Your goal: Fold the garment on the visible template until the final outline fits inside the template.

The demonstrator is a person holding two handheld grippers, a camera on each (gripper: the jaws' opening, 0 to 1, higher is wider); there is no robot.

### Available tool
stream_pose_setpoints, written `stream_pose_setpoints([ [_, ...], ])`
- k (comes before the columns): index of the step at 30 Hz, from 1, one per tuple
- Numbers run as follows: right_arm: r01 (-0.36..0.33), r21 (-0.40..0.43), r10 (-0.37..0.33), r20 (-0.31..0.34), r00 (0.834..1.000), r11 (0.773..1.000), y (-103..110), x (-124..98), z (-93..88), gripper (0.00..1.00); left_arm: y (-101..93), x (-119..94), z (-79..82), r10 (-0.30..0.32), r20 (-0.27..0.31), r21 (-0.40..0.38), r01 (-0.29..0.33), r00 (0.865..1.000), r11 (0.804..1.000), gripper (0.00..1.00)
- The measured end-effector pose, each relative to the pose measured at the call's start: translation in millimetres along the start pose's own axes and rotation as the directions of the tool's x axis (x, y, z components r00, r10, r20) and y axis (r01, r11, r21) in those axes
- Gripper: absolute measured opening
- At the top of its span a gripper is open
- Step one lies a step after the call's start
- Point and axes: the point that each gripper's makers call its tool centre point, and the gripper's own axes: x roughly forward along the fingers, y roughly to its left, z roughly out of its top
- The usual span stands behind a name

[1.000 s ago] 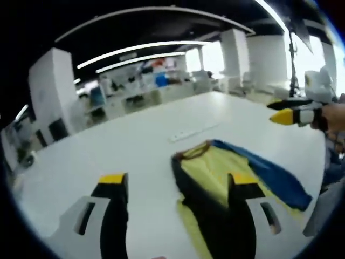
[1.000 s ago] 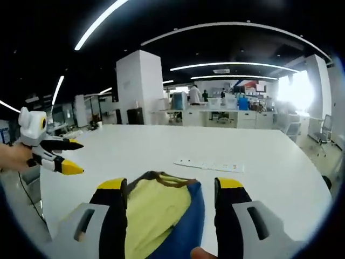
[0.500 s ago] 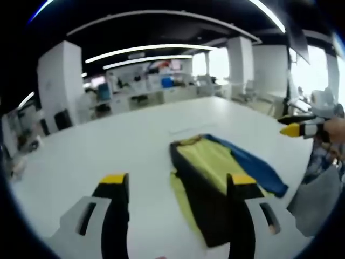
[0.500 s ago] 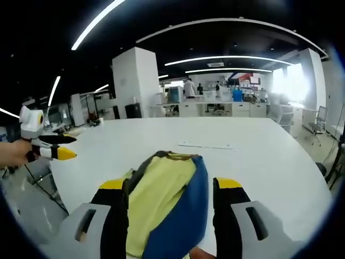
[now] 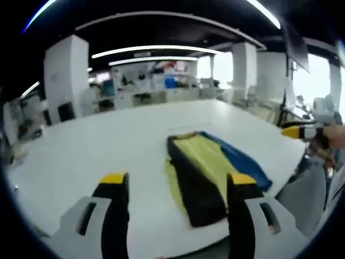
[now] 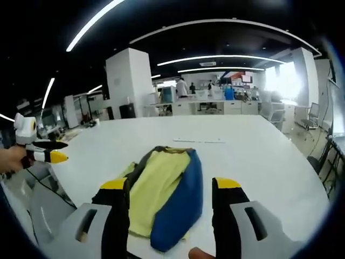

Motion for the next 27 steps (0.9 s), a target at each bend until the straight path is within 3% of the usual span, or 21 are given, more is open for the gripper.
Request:
stream_pose_setpoints([
  [6, 0.014, 0.016, -0.014, -0.004, 1.000, 1.000, -2, -2, -3.3, 0.61, 6.6, -6, 0.5, 0.016, 0.005, -0.004, -0.016, 1.000, 1.000, 0.69],
  [12, 0.006, -0.003, -0.006, -0.008, 1.000, 1.000, 0, 0, -2.5, 0.61, -0.5, -3, 3.1, -0.004, 0.014, 0.001, 0.004, 1.000, 1.000, 0.70],
  [19, -0.079, -0.231, 0.047, -0.140, 0.989, 0.970, 10, 8, -31.1, 0.60, -6.4, 1, -2.3, -0.020, 0.005, -0.021, 0.020, 1.000, 1.000, 0.69],
  [27, -0.185, -0.308, 0.112, -0.239, 0.964, 0.933, 26, 17, -61.1, 0.56, -6.7, 2, -8.8, -0.026, -0.015, -0.034, 0.026, 1.000, 0.999, 0.69],
])
